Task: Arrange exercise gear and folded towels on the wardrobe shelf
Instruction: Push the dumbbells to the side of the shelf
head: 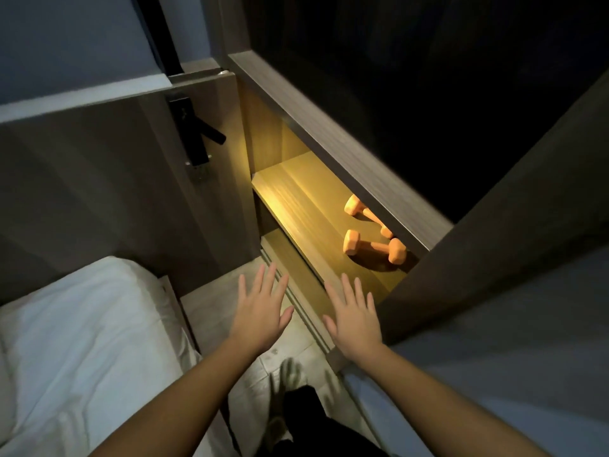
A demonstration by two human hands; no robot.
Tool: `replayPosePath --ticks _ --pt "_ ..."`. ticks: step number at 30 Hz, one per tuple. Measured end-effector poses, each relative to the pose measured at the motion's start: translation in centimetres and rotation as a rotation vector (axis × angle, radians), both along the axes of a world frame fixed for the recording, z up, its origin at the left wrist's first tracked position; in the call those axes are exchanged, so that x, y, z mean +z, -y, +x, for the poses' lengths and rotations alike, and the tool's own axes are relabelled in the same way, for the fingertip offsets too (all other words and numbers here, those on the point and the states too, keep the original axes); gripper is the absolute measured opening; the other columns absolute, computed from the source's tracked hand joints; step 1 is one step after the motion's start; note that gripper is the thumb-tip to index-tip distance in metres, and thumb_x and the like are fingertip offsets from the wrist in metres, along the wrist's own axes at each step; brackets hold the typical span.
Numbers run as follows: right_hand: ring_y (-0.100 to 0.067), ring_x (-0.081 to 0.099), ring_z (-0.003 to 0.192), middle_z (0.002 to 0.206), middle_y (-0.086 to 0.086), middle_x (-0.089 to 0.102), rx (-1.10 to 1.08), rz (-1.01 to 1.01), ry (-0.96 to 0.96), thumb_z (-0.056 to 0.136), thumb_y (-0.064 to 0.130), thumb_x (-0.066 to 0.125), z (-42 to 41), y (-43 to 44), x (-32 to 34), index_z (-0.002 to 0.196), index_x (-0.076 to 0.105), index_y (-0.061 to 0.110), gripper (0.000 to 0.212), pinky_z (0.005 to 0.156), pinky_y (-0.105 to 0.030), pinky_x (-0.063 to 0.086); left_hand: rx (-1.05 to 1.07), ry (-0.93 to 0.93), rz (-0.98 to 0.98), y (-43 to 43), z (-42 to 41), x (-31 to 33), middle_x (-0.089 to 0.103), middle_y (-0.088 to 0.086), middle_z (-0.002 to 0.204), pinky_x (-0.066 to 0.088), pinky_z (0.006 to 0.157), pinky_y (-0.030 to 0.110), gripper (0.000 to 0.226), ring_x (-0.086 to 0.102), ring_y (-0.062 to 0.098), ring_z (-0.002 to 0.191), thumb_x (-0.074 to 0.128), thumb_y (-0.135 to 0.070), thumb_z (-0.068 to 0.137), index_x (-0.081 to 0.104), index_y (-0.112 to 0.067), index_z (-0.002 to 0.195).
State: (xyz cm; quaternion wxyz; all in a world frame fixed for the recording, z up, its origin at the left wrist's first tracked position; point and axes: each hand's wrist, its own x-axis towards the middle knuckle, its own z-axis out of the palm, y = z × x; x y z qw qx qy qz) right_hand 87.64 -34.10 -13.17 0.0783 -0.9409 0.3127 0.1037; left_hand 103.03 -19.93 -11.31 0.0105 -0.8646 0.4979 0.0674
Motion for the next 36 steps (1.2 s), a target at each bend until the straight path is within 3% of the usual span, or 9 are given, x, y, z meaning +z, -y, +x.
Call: replayPosePath --ticks 8,14,22,28,36 --pt "-0.034 -0.011 0.148 0.162 -0.007 -0.014 -0.075 0.038 -0.076 0.099 0.054 0.031 5.4 3.5 -1.8 0.153 -0.011 0.035 0.07 0.12 -0.053 0.003 -0.158 -0.002 0.054 6.3 7.5 -2.1 -0.004 0.007 0.163 0.002 0.118 0.054 0.068 -0.007 0.026 0.15 0.026 -0.054 0.099 0.005 -0.022 0.156" --pt "-0.034 -0.003 0.149 0.163 -0.008 -0.012 -0.183 0.053 -0.101 0.099 0.053 0.031 8.8 5.0 -2.9 0.154 -0.01 0.035 0.07 0.119 -0.053 0.008 -0.276 -0.022 0.126 9.8 12.8 -4.5 -0.002 0.007 0.163 0.005 0.118 0.054 0.07 -0.005 0.026 0.15 0.031 -0.055 0.099 0.006 -0.022 0.156" --pt "-0.031 0.022 0.145 0.161 -0.009 0.016 -0.444 -0.045 0.012 0.098 0.053 0.035 13.6 6.3 -9.6 0.154 -0.005 0.033 0.072 0.116 -0.052 0.022 -0.628 0.111 0.184 14.8 20.6 -10.1 -0.002 0.008 0.163 0.007 0.119 0.055 0.07 -0.005 0.028 0.15 0.03 -0.055 0.1 0.004 -0.021 0.155" --pt "-0.034 -0.002 0.149 0.163 -0.009 -0.003 -0.604 -0.129 0.094 0.099 0.051 0.038 15.5 3.1 -16.9 0.154 -0.005 0.033 0.073 0.12 -0.054 0.012 -0.709 0.133 0.026 14.3 24.8 -17.3 0.002 0.006 0.163 0.01 0.119 0.054 0.068 -0.003 0.026 0.15 0.036 -0.052 0.099 0.009 -0.022 0.155" --pt "-0.033 -0.002 0.15 0.164 -0.007 -0.004 -0.805 -0.265 0.18 0.099 0.047 0.04 17.5 -6.3 -20.4 0.156 0.003 0.031 0.07 0.12 -0.053 0.013 -0.751 0.144 -0.166 7.6 27.8 -21.7 0.005 0.005 0.163 0.009 0.12 0.053 0.069 0.0 0.025 0.15 0.038 -0.052 0.098 0.01 -0.024 0.155"
